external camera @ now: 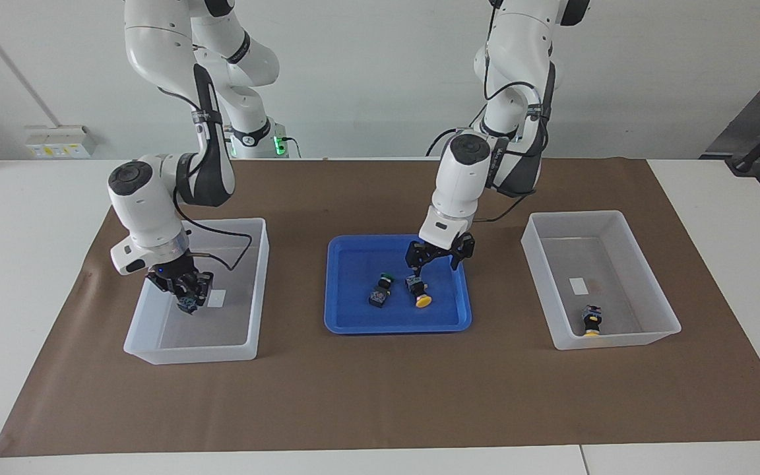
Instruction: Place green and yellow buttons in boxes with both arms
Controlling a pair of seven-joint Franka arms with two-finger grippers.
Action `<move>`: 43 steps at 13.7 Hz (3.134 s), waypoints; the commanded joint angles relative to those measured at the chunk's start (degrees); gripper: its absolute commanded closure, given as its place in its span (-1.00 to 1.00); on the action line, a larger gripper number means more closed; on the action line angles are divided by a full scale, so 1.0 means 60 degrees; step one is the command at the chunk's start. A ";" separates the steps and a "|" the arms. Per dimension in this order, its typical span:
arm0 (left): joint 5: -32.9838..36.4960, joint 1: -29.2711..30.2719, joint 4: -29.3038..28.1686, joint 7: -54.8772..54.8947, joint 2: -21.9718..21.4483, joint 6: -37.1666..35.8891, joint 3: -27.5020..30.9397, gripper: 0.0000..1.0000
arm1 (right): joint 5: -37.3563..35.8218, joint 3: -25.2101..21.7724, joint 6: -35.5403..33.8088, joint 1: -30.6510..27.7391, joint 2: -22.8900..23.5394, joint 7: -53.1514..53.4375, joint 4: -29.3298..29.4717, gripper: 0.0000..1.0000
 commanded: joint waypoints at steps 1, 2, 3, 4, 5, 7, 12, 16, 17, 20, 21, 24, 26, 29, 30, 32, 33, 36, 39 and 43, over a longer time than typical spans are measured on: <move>0.0084 -0.0316 0.0235 -0.0223 0.0370 0.0480 0.0159 -1.00 | 0.0460 0.0146 0.0131 -0.0057 -0.0117 -0.0226 -0.0172 -0.34; 0.0084 -0.0345 0.0191 -0.0238 0.0559 0.0817 0.0159 -1.00 | 0.0460 0.0146 0.0116 -0.0042 -0.0117 -0.0065 -0.0172 -0.88; 0.0084 -0.0375 0.0191 -0.0253 0.0677 0.1023 0.0159 -1.00 | 0.0460 0.0146 0.0116 -0.0027 -0.0117 0.0009 -0.0143 -1.00; 0.0099 -0.0390 0.0176 -0.0253 0.0707 0.1127 0.0145 -1.00 | 0.0460 0.0146 0.0058 -0.0027 -0.0146 0.0010 -0.0055 -1.00; 0.0099 -0.0390 0.0161 -0.0238 0.0780 0.1215 0.0145 -0.97 | 0.0460 0.0175 -0.0015 -0.0027 -0.0263 0.0024 0.0018 -1.00; 0.0099 -0.0506 0.0016 -0.0224 0.0810 0.1288 0.0145 -0.81 | 0.0460 0.0190 -0.0496 0.0279 -0.0628 0.0097 0.0223 -1.00; 0.0099 -0.0536 -0.0103 -0.0238 0.0722 0.0809 0.0174 0.71 | 0.0431 0.0190 -0.2562 0.0939 -0.1025 0.1209 0.1716 -1.00; 0.0128 -0.0347 -0.0029 -0.0121 0.0182 -0.0218 0.0203 0.88 | 0.0445 0.0205 -0.2580 0.1978 -0.1025 0.2730 0.1996 -1.00; 0.0128 -0.0215 -0.0044 -0.0005 -0.0095 -0.0510 0.0218 0.88 | 0.0445 0.0248 -0.2536 0.2299 -0.0967 0.2966 0.1996 -1.00; 0.0128 0.0515 -0.0088 0.1821 -0.1164 -0.1885 0.0218 0.94 | 0.0445 0.0263 -0.1703 0.3266 -0.0456 0.3815 0.1982 -1.00; 0.0128 0.0809 -0.0088 0.2393 -0.1443 -0.2180 0.0218 0.94 | 0.0445 0.0263 -0.1381 0.3588 -0.0237 0.4065 0.1996 -1.00; 0.0128 0.1774 -0.0044 0.3770 -0.1972 -0.2869 0.0218 0.94 | 0.0299 0.0249 -0.0255 0.4496 0.0525 0.5439 0.2084 -1.00; 0.0128 0.2623 0.0029 0.5131 -0.2017 -0.2916 0.0232 0.94 | 0.0168 0.0234 -0.0075 0.5170 0.1052 0.6072 0.2302 -1.00; 0.0128 0.3796 0.0205 0.7240 -0.1900 -0.2434 0.0233 1.00 | -0.1175 0.0249 -0.0016 0.5495 0.1858 0.7081 0.2728 -1.00; 0.0128 0.4191 0.0118 0.7740 -0.1885 -0.1968 0.0218 1.00 | -0.1485 0.0249 0.0115 0.5510 0.1947 0.7259 0.2700 -1.00; 0.0128 0.4938 0.0030 0.8387 -0.1827 -0.1073 0.0218 1.00 | -0.1561 0.0249 0.0160 0.5496 0.1963 0.7261 0.2641 -1.00; 0.0128 0.5232 -0.0145 0.8854 -0.1827 -0.0852 0.0218 1.00 | -0.1576 0.0249 0.0232 0.5481 0.2079 0.7261 0.2699 -1.00; 0.0128 0.5718 -0.0644 1.0307 -0.1609 0.0216 0.0218 1.00 | -0.1503 0.0263 0.0818 0.5525 0.2460 0.7319 0.2743 -1.00; 0.0128 0.5748 -0.0600 1.0352 -0.0949 0.1110 0.0233 1.00 | -0.1547 0.0249 0.0893 0.5628 0.2505 0.7334 0.2787 -1.00; 0.0128 0.5851 -0.0236 1.0807 0.0046 0.2020 0.0247 1.00 | -0.1474 0.0263 0.0601 0.5657 0.2476 0.7698 0.2831 0.99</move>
